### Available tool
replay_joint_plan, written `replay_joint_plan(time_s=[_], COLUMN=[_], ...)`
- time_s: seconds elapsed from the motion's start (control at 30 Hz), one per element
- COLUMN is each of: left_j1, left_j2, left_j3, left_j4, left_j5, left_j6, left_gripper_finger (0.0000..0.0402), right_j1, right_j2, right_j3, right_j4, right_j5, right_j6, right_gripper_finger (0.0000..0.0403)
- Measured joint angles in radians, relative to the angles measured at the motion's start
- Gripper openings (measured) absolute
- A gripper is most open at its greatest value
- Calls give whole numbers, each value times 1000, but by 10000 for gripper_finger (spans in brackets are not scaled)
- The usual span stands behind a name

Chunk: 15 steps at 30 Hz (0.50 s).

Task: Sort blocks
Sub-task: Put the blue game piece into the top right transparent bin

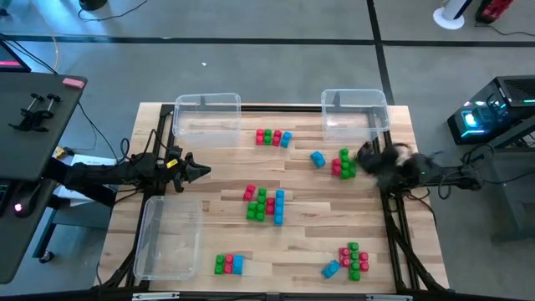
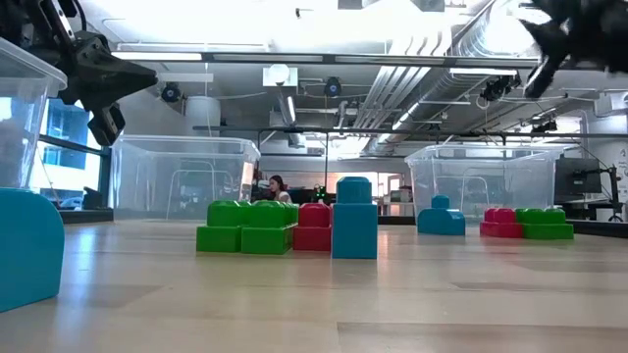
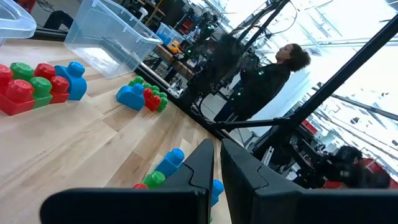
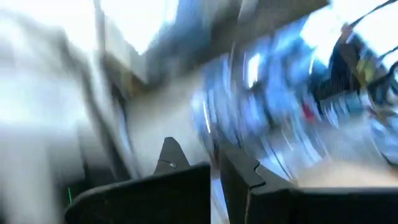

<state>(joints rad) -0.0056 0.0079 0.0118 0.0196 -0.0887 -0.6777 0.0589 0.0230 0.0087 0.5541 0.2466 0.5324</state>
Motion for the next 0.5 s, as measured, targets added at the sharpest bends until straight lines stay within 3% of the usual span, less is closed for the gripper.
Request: replay_joint_plan(time_s=[0.07, 0.13, 0.23, 0.33, 0.5], left_j1=[0, 0, 0, 0, 0], left_j2=[0, 0, 0, 0, 0], left_j3=[0, 0, 0, 0, 0], left_j4=[0, 0, 0, 0, 0], left_j5=[0, 0, 0, 0, 0], left_j6=[0, 0, 0, 0, 0], left_gripper_finger=[19, 19, 19, 19, 19], right_j1=[0, 0, 0, 15, 59], right_j2=[7, 22, 107, 288, 663], right_j3=[0, 6, 65, 174, 425], right_j4=[198, 262, 213, 178, 143], right_j5=[166, 237, 128, 12, -24], right_j6=[153, 176, 241, 308, 197], right_gripper_finger=[0, 0, 0, 0, 0])
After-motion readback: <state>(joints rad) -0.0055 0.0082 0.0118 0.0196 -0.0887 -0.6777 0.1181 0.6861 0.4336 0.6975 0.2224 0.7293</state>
